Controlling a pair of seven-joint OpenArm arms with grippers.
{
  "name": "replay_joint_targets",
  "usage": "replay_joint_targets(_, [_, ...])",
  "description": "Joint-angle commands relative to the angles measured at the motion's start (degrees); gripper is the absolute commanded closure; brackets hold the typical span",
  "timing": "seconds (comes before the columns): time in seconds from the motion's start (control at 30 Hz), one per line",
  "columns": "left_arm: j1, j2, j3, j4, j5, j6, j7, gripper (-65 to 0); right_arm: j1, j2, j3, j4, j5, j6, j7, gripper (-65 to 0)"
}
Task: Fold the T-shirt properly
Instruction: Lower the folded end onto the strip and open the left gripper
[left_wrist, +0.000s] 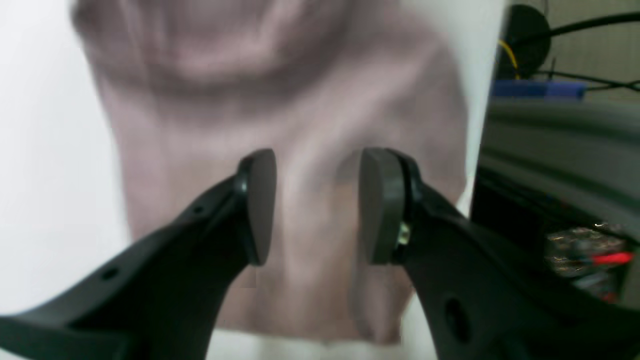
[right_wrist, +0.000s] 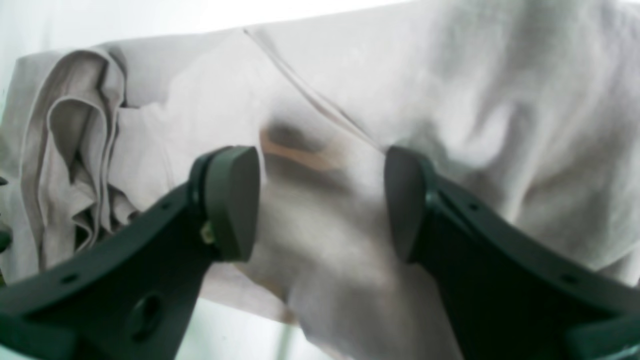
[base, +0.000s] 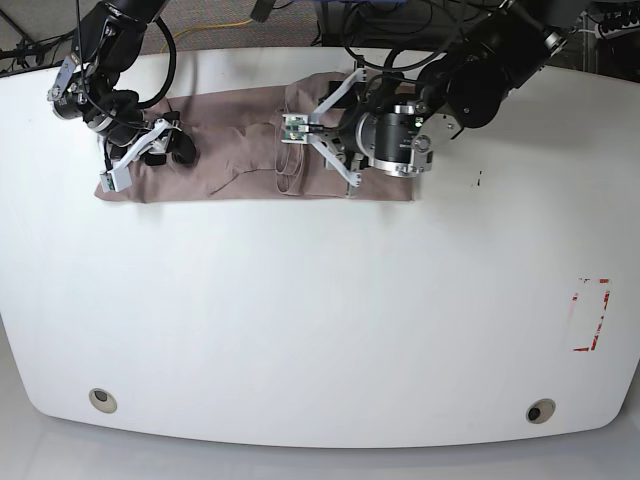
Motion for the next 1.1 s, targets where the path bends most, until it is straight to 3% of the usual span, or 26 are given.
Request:
replay_joint_targets(0.0, [-2.5,3.0,2.1,1.0,3.1,-0.1,-0.8,-24.7,0.2,0.7,0.2,0.8,1.1,0.1,0.9,-37.1])
replay_joint_targets(0.2, [-3.3,7.4,3.5,0.4,11.2,-0.1,-5.1,-24.7,0.3,0.7,0.2,0.8,1.0,0.1,0.9,-37.1])
replay_joint_targets(0.47, [-1.0,7.2,2.6,0.7,22.7,-0.1,-6.9,-24.6,0.6,0.7,0.2,0.7,1.0,0.1,0.9,-37.1])
replay_joint_targets(0.6, [4.9,6.5,-5.1,0.8,27.4,-0.1,-7.9,-24.6,0.6,0.7,0.2,0.7,1.1,0.1,0.9,-37.1])
replay_joint_targets(0.9, [17.3,6.5,-27.7,0.7,29.4,-0.1,-19.3,-23.9,1.9,0.8,0.5,1.1,1.5,0.1,0.6,-37.6])
replay_joint_targets(1.07, [20.9,7.9,-36.4,0.2,29.6,-0.1,-25.2,-16.1,2.2,1.4,0.5,1.1,7.6,0.1,0.5,-37.7])
